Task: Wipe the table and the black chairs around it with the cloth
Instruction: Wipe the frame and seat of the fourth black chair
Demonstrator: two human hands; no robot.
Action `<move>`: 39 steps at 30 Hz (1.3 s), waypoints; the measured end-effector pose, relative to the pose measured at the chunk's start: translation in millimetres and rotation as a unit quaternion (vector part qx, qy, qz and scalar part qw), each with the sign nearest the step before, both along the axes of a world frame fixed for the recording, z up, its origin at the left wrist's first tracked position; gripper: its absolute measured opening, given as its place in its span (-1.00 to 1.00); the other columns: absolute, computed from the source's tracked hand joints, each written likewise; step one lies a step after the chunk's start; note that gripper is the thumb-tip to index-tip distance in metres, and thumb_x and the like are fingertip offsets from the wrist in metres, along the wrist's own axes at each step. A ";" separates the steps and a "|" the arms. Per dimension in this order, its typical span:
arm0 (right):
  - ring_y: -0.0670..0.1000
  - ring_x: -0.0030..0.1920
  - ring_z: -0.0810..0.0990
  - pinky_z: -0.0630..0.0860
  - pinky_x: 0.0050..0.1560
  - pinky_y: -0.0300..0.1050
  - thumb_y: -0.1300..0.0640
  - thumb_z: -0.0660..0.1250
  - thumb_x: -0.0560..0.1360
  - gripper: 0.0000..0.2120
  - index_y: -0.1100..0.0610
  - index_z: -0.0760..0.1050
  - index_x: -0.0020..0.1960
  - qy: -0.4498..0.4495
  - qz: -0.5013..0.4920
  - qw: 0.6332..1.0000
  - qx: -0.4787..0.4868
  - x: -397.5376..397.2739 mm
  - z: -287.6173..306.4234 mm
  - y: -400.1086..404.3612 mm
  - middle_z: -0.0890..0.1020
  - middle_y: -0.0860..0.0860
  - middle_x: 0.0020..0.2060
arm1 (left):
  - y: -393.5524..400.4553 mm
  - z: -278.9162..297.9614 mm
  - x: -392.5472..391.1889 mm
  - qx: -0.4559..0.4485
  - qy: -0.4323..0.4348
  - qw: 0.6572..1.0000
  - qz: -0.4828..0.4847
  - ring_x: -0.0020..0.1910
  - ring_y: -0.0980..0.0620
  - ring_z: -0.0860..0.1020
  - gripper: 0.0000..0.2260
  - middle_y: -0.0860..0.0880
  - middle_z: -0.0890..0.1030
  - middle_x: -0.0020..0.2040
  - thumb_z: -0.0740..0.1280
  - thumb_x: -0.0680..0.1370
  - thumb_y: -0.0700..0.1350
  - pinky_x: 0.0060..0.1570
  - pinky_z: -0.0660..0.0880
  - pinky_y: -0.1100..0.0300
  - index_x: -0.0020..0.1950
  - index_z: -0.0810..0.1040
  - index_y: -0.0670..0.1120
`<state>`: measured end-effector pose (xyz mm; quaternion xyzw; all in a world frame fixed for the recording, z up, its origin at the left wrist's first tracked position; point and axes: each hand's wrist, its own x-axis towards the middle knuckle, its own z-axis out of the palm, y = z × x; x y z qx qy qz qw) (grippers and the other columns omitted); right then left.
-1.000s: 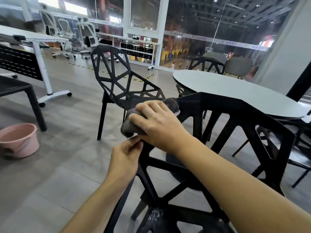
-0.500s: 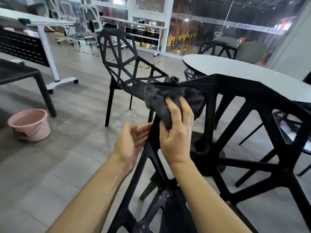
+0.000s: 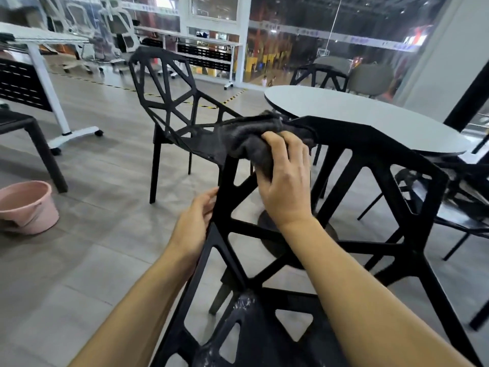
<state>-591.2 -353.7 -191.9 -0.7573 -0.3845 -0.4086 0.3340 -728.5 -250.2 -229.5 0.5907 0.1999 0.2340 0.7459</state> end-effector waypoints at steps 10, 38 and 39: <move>0.20 0.16 0.47 0.50 0.21 0.13 0.12 0.40 0.48 -0.57 0.09 0.50 0.34 0.046 0.081 0.993 -0.066 -46.0 -44.2 1.7 0.47 0.16 0.20 | -0.3 -1.4 -0.3 -0.075 -0.036 0.996 0.023 -0.18 0.17 0.67 -0.61 0.02 0.71 -0.18 -0.01 0.69 -0.10 -0.20 0.56 0.37 -0.01 0.61 -0.12; 0.20 0.12 0.53 0.52 0.17 0.09 0.05 0.40 0.43 -0.53 0.17 0.52 0.31 0.107 -0.058 0.974 -0.189 -61.2 -104.8 -26.6 0.55 0.15 0.22 | 1.1 -3.2 -1.2 -0.001 -0.018 1.000 -0.010 -0.15 0.19 0.67 -0.65 0.03 0.74 -0.10 0.02 0.68 -0.12 -0.21 0.54 0.39 0.10 0.62 -0.04; 0.20 0.09 0.54 0.53 0.13 0.09 0.08 0.48 0.39 -0.51 0.17 0.53 0.29 0.091 -0.097 0.969 -0.208 -54.6 -108.1 -38.8 0.56 0.15 0.19 | 3.7 -3.2 -1.2 0.003 -0.013 1.000 -0.007 -0.08 0.15 0.67 -0.66 -0.02 0.73 0.00 0.03 0.68 -0.11 -0.13 0.54 0.36 0.16 0.61 -0.05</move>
